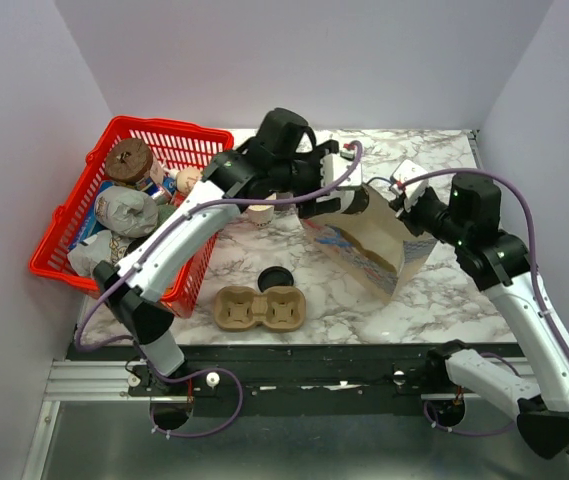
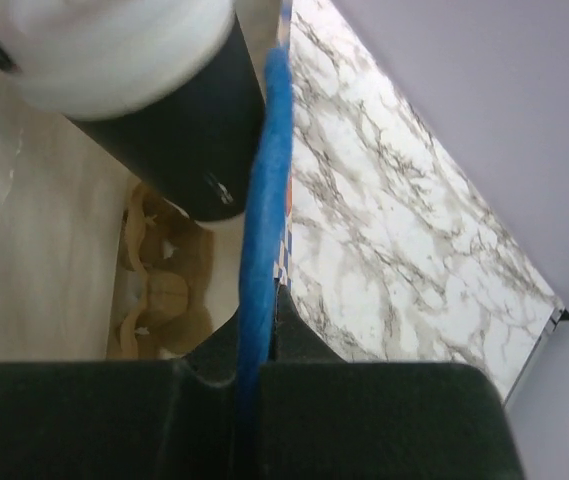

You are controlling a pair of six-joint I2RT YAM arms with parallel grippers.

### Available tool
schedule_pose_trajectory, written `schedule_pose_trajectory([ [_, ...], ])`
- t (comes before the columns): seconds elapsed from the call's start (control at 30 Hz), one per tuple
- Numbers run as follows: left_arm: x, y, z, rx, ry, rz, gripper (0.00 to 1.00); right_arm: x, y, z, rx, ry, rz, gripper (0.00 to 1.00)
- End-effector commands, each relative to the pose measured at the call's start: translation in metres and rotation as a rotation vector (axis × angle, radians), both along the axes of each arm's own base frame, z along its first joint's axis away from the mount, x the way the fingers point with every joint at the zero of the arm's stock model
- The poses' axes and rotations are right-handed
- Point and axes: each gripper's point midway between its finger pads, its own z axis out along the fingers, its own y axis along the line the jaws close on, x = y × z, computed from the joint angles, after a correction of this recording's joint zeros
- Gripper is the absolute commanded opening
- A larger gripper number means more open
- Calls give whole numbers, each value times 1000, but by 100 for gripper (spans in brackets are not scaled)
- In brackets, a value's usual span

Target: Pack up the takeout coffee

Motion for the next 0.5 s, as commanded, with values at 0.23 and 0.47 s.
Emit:
schedule_pose_trajectory([
  [0.23, -45, 69, 99, -129, -148, 107, 0, 48, -31, 16, 33, 48, -111, 23],
  [0.47, -45, 135, 92, 59, -204, 286, 0, 49, -29, 69, 107, 42, -134, 76],
])
